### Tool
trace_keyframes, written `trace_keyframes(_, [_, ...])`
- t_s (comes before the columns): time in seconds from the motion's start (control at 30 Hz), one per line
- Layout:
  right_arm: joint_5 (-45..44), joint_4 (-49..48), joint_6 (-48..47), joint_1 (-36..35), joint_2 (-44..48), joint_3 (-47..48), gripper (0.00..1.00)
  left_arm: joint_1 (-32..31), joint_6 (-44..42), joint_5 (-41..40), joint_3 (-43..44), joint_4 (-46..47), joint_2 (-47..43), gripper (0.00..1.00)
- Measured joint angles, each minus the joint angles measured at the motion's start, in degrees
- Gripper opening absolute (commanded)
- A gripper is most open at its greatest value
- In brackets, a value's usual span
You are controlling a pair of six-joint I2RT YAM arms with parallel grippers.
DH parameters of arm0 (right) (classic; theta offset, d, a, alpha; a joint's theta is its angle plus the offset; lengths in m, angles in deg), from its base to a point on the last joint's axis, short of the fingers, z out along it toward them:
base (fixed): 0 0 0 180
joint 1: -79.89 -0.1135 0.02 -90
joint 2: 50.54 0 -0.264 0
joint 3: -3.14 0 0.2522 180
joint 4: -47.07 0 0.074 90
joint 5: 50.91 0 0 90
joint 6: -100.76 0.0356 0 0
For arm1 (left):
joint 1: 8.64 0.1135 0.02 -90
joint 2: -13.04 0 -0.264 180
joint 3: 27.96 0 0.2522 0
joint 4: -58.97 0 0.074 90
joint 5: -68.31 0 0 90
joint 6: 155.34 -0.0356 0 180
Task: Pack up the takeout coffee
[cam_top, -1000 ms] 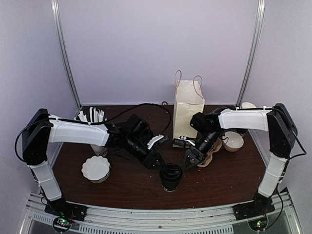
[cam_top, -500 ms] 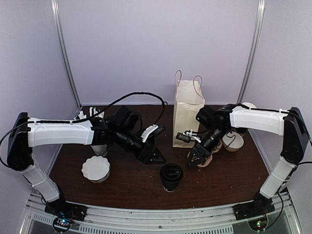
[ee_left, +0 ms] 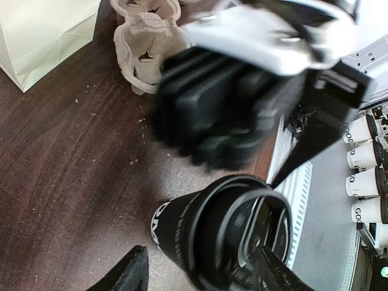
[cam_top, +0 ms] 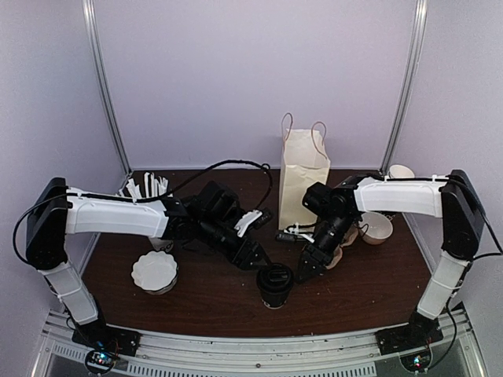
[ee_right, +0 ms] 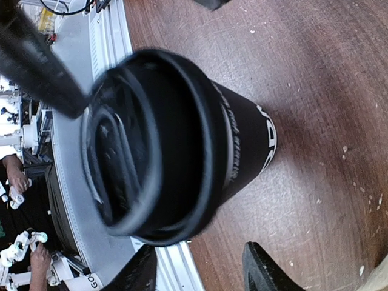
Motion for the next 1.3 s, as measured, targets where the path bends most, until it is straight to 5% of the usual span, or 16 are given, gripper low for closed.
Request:
trace_keyframes(0.57, [-2.19, 0.81, 1.84, 0.11, -6.21, 8.04, 0.48, -0.66, 3.91, -0.57, -6.64, 2.64, -4.31, 0.53])
trace_keyframes(0.93, [-7.63, 1.05, 1.68, 4.35, 1.25, 3.37, 0.55, -0.66, 5.86, 0.13, -5.44, 4.83, -1.68, 0.51])
trace_keyframes(1.3, [3.52, -1.01, 2.12, 4.66, 6.47, -4.72, 0.64, -0.66, 6.05, -0.70, -3.85, 3.52, -1.40, 0.56])
